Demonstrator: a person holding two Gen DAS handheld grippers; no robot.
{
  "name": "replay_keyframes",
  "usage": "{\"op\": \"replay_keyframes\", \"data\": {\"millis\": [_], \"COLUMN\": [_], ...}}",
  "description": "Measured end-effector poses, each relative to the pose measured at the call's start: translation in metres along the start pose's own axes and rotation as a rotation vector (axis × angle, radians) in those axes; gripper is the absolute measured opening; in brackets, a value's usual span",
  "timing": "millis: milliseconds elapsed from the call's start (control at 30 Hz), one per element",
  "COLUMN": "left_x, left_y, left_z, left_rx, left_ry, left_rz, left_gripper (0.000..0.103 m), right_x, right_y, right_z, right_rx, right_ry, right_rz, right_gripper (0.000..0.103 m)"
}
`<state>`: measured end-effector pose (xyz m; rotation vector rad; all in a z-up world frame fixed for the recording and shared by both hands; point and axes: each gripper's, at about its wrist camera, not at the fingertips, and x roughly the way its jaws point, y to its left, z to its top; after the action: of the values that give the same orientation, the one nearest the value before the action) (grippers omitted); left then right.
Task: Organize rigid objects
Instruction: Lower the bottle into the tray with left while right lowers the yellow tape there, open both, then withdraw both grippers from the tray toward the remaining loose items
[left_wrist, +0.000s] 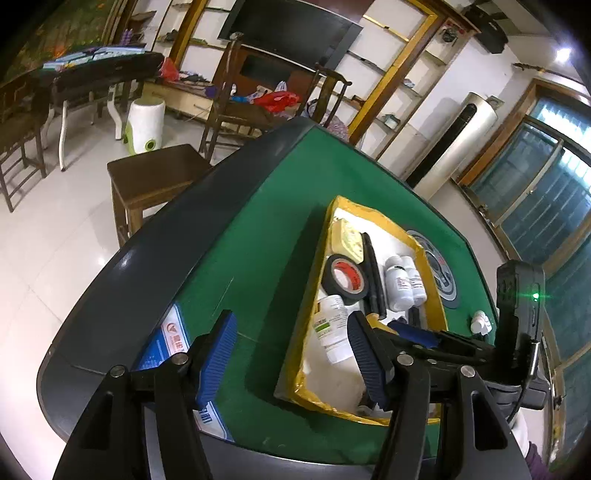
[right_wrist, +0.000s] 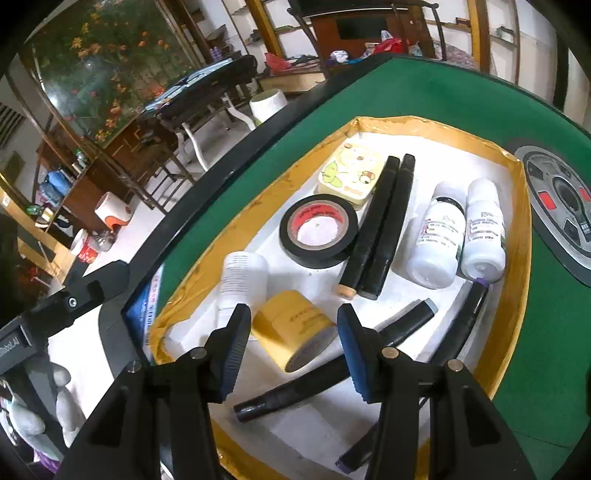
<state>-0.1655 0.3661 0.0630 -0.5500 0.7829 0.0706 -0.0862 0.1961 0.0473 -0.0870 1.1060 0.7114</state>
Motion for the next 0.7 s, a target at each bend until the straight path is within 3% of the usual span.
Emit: {"op": "replay_keyframes", "data": {"millis": [67, 200, 267, 700], "left_x": [0.002, 0.004, 0.001, -0.005], "left_y": [0.001, -0.004, -0.007, -0.058], "left_z": [0.0, -0.001, -0.002, -0.009], "left_rx": [-0.008, 0.001, 0.012, 0.116], "left_ry": [0.008, 0.013, 0.005, -0.035], "left_rz": [0.0, 0.012, 0.026, 0.081], "left_gripper": [0.065, 0.065, 0.065, 0.065], "right_x": [-0.001, -0.017, -0.03, -0.113], "right_y": [0.0, -0.005, -0.01, -0.115], "right_z": [-0.001, -0.003, -0.006, -0.05], "right_rx": [0.013, -0.001, 0.001, 0.176], "right_ry": [-0.002, -0.046, -0.076, -0.245], "right_rz": [0.017, -0.007, -0.022, -0.125], "right_gripper": [0.06, 0.063, 0.071, 0.073]}}
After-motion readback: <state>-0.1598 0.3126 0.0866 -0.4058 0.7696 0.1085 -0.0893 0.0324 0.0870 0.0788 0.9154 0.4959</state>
